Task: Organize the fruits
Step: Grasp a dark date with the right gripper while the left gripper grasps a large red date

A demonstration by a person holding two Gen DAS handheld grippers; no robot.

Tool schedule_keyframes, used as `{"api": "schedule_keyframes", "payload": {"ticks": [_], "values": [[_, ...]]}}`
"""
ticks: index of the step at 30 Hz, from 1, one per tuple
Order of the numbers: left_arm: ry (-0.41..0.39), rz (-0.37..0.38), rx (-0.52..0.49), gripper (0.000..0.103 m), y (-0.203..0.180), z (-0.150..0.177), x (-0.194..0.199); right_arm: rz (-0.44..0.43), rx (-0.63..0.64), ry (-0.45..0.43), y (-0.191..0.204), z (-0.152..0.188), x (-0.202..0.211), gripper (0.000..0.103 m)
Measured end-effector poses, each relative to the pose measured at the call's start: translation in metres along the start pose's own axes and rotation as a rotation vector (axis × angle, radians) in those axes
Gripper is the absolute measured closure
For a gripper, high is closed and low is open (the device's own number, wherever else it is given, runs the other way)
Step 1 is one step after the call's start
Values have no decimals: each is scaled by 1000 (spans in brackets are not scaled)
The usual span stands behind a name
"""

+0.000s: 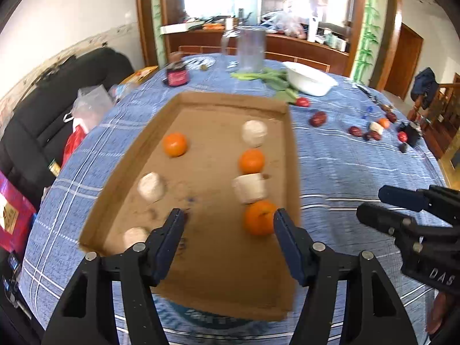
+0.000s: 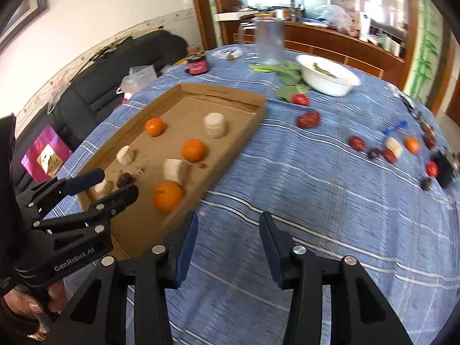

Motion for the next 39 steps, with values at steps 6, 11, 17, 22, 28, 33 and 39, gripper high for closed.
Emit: {"api": "schedule_keyframes", "payload": {"ticks": [6, 11, 17, 22, 28, 33, 39], "values": [[-7, 56, -53, 37, -48, -9, 0, 45, -64, -16, -40, 16, 26, 52], [5, 97, -77, 36, -85, -11, -3, 84, -123, -22, -75, 29, 44, 52], [31, 128, -85, 35, -119, -14, -12, 117, -195, -29, -117, 40, 57, 47], [52, 129, -103, 35, -137, -23, -26, 149, -234, -37, -155, 37, 60, 47], [82, 115, -110, 35, -144, -39, -46, 201, -311, -68, -221, 28, 59, 47], [102, 112, -127, 35, -148, -52, -65, 251, -364, -71, -283, 19, 44, 48], [124, 89, -172, 34, -153, -67, -90, 240, -389, -66, -317, -2, 7, 48]]}}
Point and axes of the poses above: each gripper's, at about its wrist camera, not at the fingertips, and x roughly against the way its jaws point, y to its left, z to its underside, the point moved 7 cm from there along -x, roughly the way its jaws point, and after that the axes turned 5 degrees about -y, right-handed, at the moved point
